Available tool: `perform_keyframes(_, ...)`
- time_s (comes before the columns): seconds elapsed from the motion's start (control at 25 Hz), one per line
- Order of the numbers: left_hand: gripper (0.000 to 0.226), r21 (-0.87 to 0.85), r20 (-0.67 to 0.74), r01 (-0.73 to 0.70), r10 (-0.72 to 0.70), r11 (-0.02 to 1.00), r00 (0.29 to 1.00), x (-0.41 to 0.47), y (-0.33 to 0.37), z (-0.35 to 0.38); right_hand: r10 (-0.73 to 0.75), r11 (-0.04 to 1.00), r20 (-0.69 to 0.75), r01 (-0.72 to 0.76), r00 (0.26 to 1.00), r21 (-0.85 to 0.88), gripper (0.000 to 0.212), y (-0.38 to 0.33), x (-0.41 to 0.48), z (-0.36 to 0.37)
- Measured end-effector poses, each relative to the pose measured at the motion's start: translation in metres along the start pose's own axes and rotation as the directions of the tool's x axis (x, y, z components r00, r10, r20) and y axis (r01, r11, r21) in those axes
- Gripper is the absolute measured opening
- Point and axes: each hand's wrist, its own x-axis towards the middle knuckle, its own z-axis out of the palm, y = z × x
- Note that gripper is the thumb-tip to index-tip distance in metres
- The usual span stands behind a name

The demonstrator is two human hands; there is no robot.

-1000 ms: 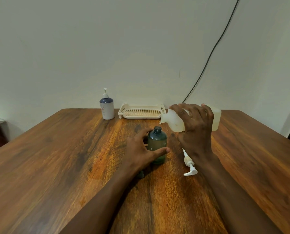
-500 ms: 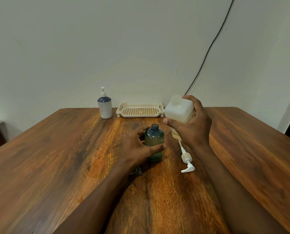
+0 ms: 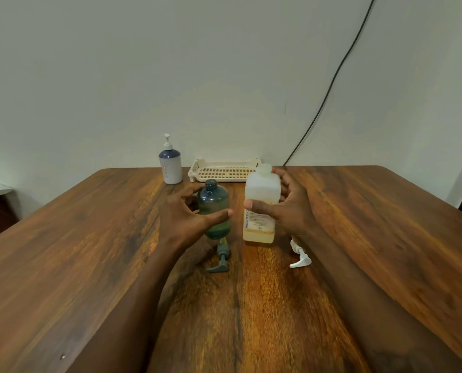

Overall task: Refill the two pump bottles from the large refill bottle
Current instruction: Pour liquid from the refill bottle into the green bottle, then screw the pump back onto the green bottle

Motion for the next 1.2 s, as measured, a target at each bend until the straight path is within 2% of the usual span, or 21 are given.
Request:
perform_keyframes(0.28,0.082,0.011,0.012,0.035,-0.035,0.999,0.999,-0.006,0.001,-0.017,0.057,0.998,0.113,-0.060,0.992,0.029,0.097,0.012,-0.002,0.010)
perform_keyframes(0.52,0.088,0.027,0.017,0.062,-0.062,0.998,0.998,-0.008,-0.008,-0.019,0.049,0.990,0.150,-0.029,0.987,-0.136,0.117,0.002,-0.005,0.007)
perform_keyframes(0.56,0.090,0.026,0.016,0.060,-0.060,0.998,0.998,-0.009,-0.010,-0.022,0.000,0.981,0.121,0.024,0.993,-0.194,0.119,-0.004,-0.007,0.009)
perform_keyframes(0.64,0.094,0.038,0.026,0.063,-0.064,0.997,0.998,-0.011,-0.013,-0.027,-0.233,0.897,0.064,0.240,0.970,-0.371,0.111,-0.016,-0.011,0.015)
perform_keyframes(0.72,0.095,0.048,0.014,0.078,-0.078,0.996,0.997,-0.015,-0.019,-0.036,-0.530,0.744,0.106,0.522,0.841,-0.417,0.081,-0.026,-0.016,0.023)
perform_keyframes(0.76,0.095,0.048,0.000,0.084,-0.085,0.995,0.996,-0.017,-0.023,-0.039,-0.611,0.698,0.144,0.616,0.778,-0.365,0.060,-0.030,-0.019,0.027)
perform_keyframes(0.8,0.096,0.048,-0.012,0.094,-0.094,0.994,0.996,-0.019,-0.027,-0.043,-0.630,0.691,0.211,0.664,0.747,-0.286,0.041,-0.032,-0.022,0.032)
perform_keyframes(0.84,0.097,0.049,-0.017,0.104,-0.103,0.993,0.995,-0.020,-0.030,-0.045,-0.592,0.713,0.317,0.665,0.741,-0.224,0.029,-0.032,-0.025,0.036)
perform_keyframes(0.88,0.099,0.054,-0.015,0.109,-0.108,0.993,0.994,-0.020,-0.033,-0.047,-0.502,0.745,0.445,0.632,0.742,-0.213,0.027,-0.033,-0.029,0.041)
perform_keyframes(0.92,0.101,0.062,-0.009,0.108,-0.107,0.992,0.994,-0.019,-0.036,-0.047,-0.364,0.769,0.580,0.586,0.729,-0.255,0.029,-0.033,-0.032,0.046)
perform_keyframes(1.0,0.104,0.080,0.001,0.104,-0.105,0.991,0.995,-0.019,-0.041,-0.047,-0.039,0.743,0.769,0.533,0.638,-0.405,0.037,-0.027,-0.034,0.056)
perform_keyframes(1.08,0.103,0.088,-0.003,0.098,-0.098,0.991,0.995,-0.019,-0.043,-0.045,0.159,0.653,0.813,0.558,0.560,-0.512,0.049,-0.020,-0.032,0.063)
perform_keyframes(1.2,0.097,0.089,-0.014,0.101,-0.100,0.991,0.995,-0.020,-0.044,-0.044,0.188,0.560,0.819,0.625,0.543,-0.543,0.060,-0.012,-0.030,0.067)
